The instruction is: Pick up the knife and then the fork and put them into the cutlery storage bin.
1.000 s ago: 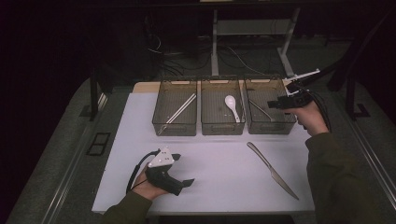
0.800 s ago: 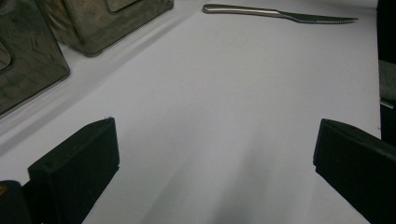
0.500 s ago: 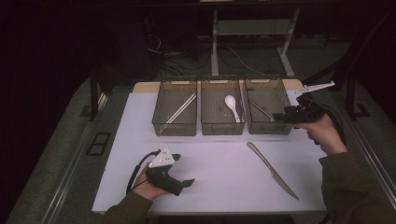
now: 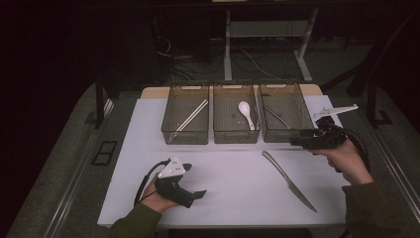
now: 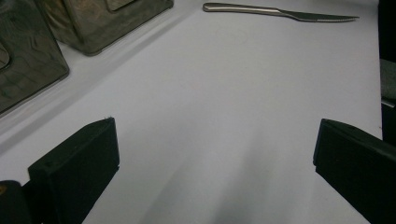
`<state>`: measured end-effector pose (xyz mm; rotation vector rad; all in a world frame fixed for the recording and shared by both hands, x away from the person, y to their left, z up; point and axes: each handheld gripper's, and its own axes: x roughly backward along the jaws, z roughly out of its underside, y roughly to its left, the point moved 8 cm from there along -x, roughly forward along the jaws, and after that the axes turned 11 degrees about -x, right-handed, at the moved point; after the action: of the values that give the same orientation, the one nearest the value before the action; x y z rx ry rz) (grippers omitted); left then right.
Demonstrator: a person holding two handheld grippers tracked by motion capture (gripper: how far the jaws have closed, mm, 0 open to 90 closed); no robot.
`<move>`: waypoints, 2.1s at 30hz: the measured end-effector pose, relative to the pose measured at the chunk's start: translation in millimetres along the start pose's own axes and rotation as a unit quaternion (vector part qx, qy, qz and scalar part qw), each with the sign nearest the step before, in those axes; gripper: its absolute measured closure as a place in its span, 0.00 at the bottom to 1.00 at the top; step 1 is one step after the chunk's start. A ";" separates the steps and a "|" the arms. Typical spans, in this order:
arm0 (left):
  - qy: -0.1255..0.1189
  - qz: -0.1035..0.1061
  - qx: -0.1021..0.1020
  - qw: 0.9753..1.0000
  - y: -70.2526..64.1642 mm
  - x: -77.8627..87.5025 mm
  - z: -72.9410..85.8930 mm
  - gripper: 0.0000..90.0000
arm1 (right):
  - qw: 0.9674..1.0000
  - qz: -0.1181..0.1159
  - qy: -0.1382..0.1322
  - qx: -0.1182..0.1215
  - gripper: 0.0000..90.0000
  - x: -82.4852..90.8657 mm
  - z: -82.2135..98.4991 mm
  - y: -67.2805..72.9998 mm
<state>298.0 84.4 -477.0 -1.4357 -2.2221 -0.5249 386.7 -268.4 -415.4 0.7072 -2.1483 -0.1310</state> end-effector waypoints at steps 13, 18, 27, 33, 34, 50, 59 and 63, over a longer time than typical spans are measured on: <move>0.001 0.000 -0.001 1.000 0.3 -0.5 0.6 0.00 | 0.999 0.018 0.035 0.007 0.46 -4.8 30.3 5.6; 0.002 0.000 -0.001 1.000 0.2 -0.8 0.7 0.00 | 0.998 0.027 0.051 0.014 0.48 -7.9 35.0 9.0; 0.002 0.001 -0.001 1.000 -0.2 -0.8 0.6 0.00 | 0.993 0.047 0.106 0.028 0.56 -24.7 47.5 17.0; 0.002 0.001 0.000 1.000 -0.5 -1.0 0.6 0.00 | 0.987 0.054 0.144 0.038 0.65 -34.8 56.4 20.8; 0.002 0.001 -0.001 1.000 -0.6 -1.1 0.6 0.00 | 0.987 0.054 0.147 0.037 0.67 -36.1 57.1 21.6; 0.004 0.001 -0.003 1.000 -0.7 -1.6 0.9 0.00 | 0.975 0.055 0.211 0.037 0.78 -51.9 70.9 27.2; 0.004 0.002 -0.004 1.000 -0.7 -1.5 0.9 0.00 | 0.969 0.072 0.232 0.045 0.79 -58.8 75.2 28.0; 0.004 0.002 -0.005 1.000 -0.7 -1.5 1.0 0.00 | 0.966 0.086 0.239 0.053 0.81 -60.6 76.6 27.7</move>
<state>297.7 83.5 -478.7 -1.4394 -2.2136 -0.5393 345.5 -224.6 -497.3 0.5413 -1.7466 0.2285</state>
